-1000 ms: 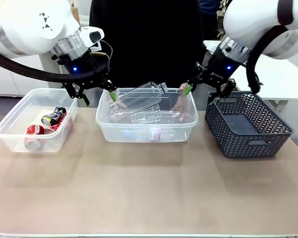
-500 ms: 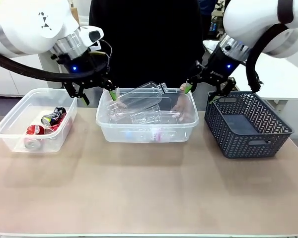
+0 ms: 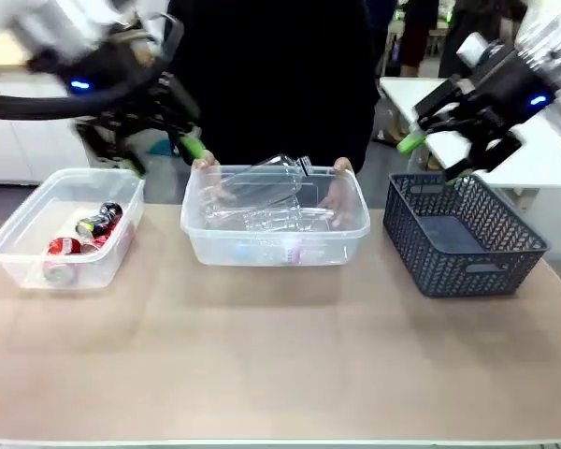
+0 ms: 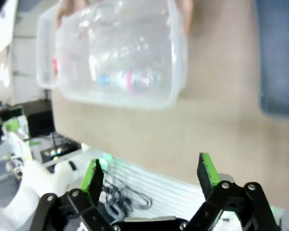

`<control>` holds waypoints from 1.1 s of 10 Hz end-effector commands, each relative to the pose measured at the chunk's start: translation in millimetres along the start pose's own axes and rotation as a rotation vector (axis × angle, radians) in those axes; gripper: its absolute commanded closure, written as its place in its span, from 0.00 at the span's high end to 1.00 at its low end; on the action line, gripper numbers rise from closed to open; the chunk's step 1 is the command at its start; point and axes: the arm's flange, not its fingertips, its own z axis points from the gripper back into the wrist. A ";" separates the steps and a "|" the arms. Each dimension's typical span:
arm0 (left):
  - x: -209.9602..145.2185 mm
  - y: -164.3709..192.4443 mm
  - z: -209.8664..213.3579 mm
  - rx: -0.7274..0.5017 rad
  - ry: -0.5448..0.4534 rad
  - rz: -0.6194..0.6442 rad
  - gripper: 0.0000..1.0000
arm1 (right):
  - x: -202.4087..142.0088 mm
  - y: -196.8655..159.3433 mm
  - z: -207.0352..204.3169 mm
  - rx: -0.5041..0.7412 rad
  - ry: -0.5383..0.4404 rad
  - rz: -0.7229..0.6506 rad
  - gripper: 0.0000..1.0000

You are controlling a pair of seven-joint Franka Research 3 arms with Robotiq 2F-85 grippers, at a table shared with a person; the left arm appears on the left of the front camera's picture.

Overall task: Sort the waste into each basket.
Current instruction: Release the Organizing box you were holding.

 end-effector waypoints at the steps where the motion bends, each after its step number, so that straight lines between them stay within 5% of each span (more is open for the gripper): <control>1: -68.3 34.9 21.6 0.004 -0.031 -0.007 1.00 | -67.0 -37.6 39.8 0.057 -0.053 0.024 1.00; 3: -113.8 66.1 40.7 -0.086 -0.017 -0.045 1.00 | -109.2 -73.1 67.9 0.092 -0.150 -0.037 1.00; 4: -98.0 83.3 31.4 -0.164 -0.022 0.046 1.00 | -99.9 -84.4 60.9 0.196 -0.144 -0.092 1.00; 5: -95.8 44.0 29.5 -0.015 -0.021 -0.001 1.00 | -95.7 -50.3 60.3 0.068 -0.105 -0.026 1.00; 11: -95.8 44.0 29.5 -0.015 -0.021 -0.001 1.00 | -95.7 -50.3 60.3 0.068 -0.105 -0.026 1.00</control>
